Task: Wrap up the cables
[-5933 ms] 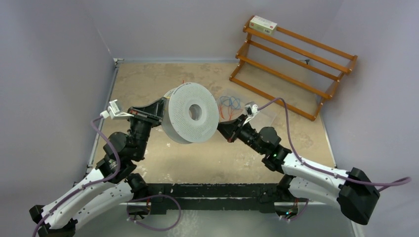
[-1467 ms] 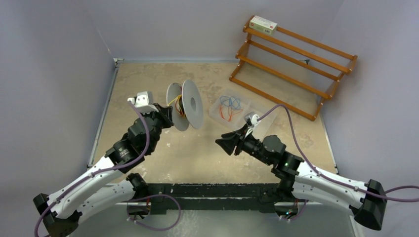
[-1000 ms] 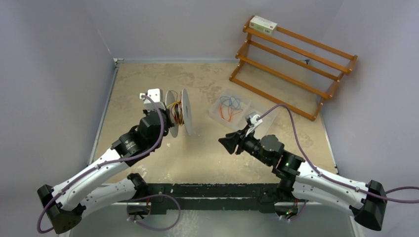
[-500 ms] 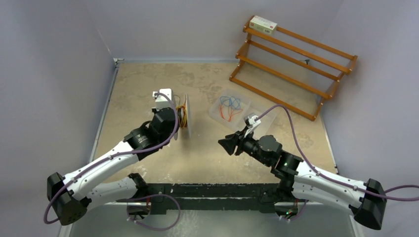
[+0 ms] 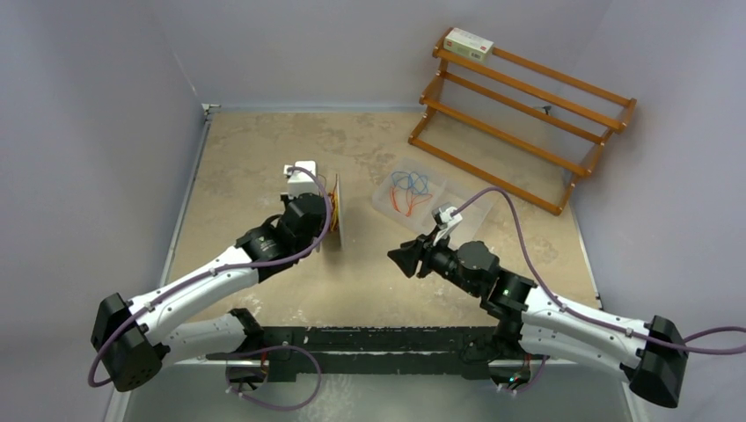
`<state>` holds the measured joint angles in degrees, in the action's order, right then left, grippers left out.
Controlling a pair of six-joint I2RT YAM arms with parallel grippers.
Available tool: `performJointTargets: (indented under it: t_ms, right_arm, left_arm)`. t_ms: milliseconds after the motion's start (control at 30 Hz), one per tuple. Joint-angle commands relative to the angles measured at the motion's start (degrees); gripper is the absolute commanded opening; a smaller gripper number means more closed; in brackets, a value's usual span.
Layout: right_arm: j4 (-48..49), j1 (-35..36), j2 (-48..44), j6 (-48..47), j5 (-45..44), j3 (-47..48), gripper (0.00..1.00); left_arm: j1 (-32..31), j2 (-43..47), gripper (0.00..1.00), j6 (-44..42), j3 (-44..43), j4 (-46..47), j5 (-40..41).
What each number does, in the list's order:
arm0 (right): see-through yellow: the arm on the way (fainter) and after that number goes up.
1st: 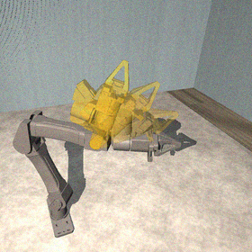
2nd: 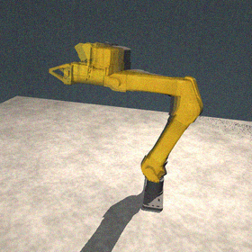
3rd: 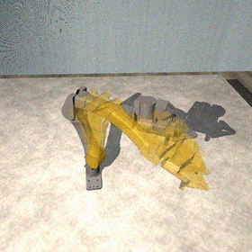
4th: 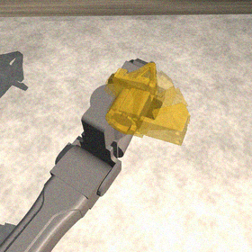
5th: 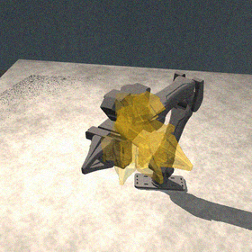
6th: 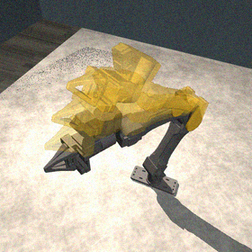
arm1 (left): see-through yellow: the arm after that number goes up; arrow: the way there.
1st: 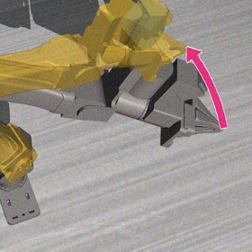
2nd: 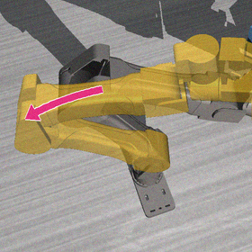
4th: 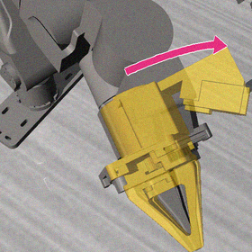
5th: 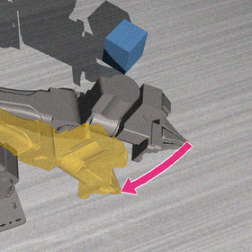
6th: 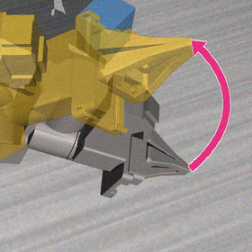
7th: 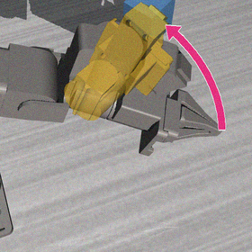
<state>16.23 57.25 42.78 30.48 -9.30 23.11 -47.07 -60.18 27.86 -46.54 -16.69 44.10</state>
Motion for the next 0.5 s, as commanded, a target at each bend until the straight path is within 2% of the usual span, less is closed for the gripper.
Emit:
performJointTargets:
  t_ms: [0,167,467]
  right_arm:
    - [3.1,-0.2,1.0,0.8,0.7,-0.2,0.50]
    - [4.0,-0.1,3.0,0.7,1.4,0.5,0.50]
    - [3.5,-0.2,8.8,-1.9,1.3,6.3,0.56]
  left_arm:
    - [0.3,0.2,0.00,0.7,-0.2,7.2,0.9]
    - [0.3,0.3,0.01,0.7,1.2,8.3,-0.3]
    - [0.3,2.5,0.25,1.0,1.3,6.0,-1.0]
